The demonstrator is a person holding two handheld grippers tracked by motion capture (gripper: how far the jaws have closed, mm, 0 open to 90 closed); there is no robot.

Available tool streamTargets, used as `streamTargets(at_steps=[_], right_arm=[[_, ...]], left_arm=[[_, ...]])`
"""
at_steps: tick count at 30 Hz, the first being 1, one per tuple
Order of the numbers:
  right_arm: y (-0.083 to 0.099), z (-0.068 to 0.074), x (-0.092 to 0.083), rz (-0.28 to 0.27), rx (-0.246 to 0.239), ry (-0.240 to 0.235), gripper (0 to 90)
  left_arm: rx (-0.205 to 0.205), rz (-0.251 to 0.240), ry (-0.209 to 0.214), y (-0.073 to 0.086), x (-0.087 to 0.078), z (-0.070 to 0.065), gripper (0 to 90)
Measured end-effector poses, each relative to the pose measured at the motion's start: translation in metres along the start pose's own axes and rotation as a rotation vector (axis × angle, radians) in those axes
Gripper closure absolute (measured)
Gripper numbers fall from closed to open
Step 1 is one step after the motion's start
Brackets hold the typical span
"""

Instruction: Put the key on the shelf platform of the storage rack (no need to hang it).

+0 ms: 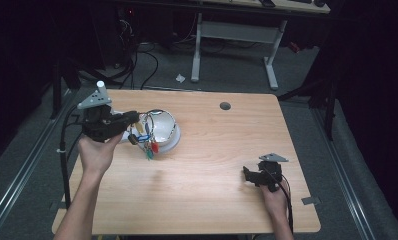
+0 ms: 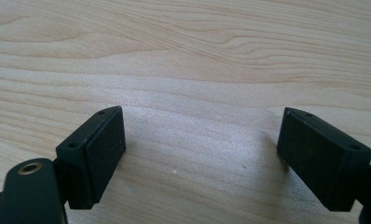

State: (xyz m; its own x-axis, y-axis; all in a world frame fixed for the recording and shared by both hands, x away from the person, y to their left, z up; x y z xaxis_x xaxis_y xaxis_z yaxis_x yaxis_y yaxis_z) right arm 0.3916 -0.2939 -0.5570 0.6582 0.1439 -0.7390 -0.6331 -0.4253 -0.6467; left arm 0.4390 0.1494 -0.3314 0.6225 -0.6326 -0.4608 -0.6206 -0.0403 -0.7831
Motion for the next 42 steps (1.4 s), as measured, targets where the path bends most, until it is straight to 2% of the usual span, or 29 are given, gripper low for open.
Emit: streamTargets(at_steps=[7,11,21,29,33,42], right_arm=[[0.000,0.000,0.000,0.000,0.001,0.000,15.4],[0.000,0.000,0.000,0.000,0.000,0.000,15.4],[0.000,0.000,0.000,0.000,0.000,0.000,15.4],[0.000,0.000,0.000,0.001,0.001,0.000,15.4],[0.000,0.000,0.000,0.000,0.001,0.000,15.4],[0.000,0.000,0.000,0.000,0.000,0.000,15.4]], left_arm=[[-0.017,-0.020,0.024,-0.015,0.006,0.001,82.4],[-0.015,-0.019,0.017,-0.022,0.012,0.001,82.5],[0.047,-0.019,-0.034,-0.033,0.035,0.001,82.4],[0.040,-0.016,-0.043,-0.035,0.046,0.007,82.4],[0.054,-0.017,-0.061,-0.034,0.052,0.009,82.4],[0.063,0.000,-0.073,-0.030,0.067,0.013,82.4]])
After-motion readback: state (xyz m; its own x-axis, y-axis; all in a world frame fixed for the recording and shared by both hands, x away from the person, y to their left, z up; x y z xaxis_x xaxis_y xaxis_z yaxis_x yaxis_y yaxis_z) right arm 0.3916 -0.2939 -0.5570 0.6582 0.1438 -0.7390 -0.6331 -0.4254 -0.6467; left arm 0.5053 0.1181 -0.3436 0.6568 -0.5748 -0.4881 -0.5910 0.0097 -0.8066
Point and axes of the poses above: each handheld gripper's, and its own axes: x roughly forward along the jaws, y roughly out of its underside, z roughly to its left, the point moved 5 cm from there along x, roughly forward along the jaws, and after that the axes turned 15 degrees about -x, right-handed, at the moved point
